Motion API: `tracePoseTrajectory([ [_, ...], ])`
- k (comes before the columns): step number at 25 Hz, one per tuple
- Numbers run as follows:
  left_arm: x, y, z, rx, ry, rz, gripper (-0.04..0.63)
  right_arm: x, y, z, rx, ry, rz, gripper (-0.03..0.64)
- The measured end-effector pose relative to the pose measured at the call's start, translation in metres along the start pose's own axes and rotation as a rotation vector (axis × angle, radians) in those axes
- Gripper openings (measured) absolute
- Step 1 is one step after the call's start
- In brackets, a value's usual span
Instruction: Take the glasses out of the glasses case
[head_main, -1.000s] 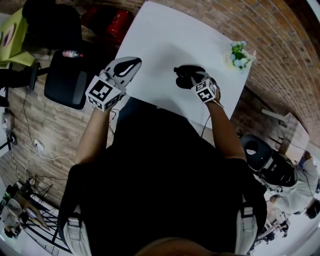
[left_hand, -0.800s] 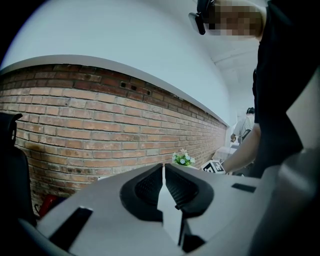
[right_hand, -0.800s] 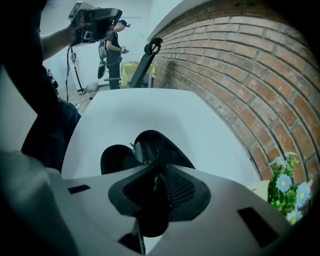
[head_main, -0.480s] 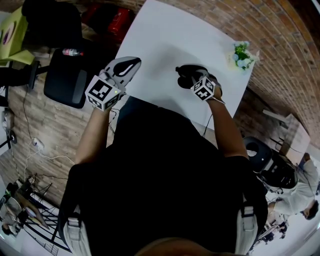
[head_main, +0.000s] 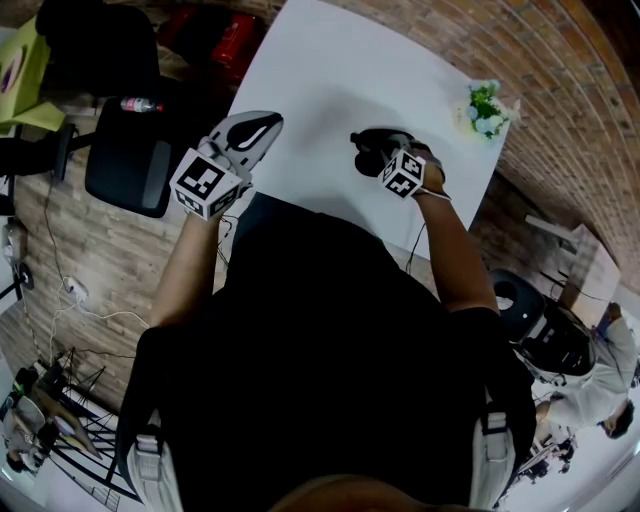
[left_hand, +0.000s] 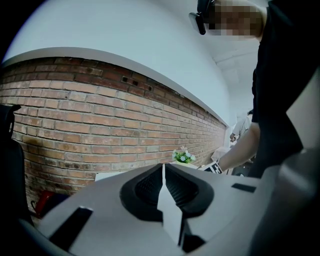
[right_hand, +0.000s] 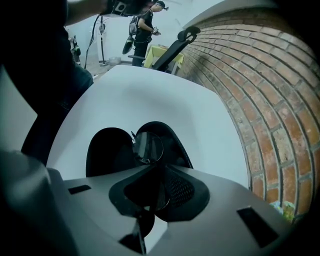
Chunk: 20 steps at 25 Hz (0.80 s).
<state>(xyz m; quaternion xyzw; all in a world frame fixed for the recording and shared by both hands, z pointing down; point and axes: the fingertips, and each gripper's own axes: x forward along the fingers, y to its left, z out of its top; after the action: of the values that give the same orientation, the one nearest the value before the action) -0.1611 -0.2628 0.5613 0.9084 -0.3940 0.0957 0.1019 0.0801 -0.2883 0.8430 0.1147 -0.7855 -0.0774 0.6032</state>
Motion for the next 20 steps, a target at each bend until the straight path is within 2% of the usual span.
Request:
tracePoseTrajectory([
  [10, 0.0037, 0.003, -0.0012, 0.003, 0.001, -0.003, 0.023, 0.0022, 0.0062, 0.0035, -0.084, 0.018, 0.084, 0.04],
  [20, 0.0092, 0.0016, -0.0043, 0.005, 0.003, -0.029, 0.023, 0.0043, 0.0058, 0.0039, -0.072, 0.019, 0.157, 0.043],
])
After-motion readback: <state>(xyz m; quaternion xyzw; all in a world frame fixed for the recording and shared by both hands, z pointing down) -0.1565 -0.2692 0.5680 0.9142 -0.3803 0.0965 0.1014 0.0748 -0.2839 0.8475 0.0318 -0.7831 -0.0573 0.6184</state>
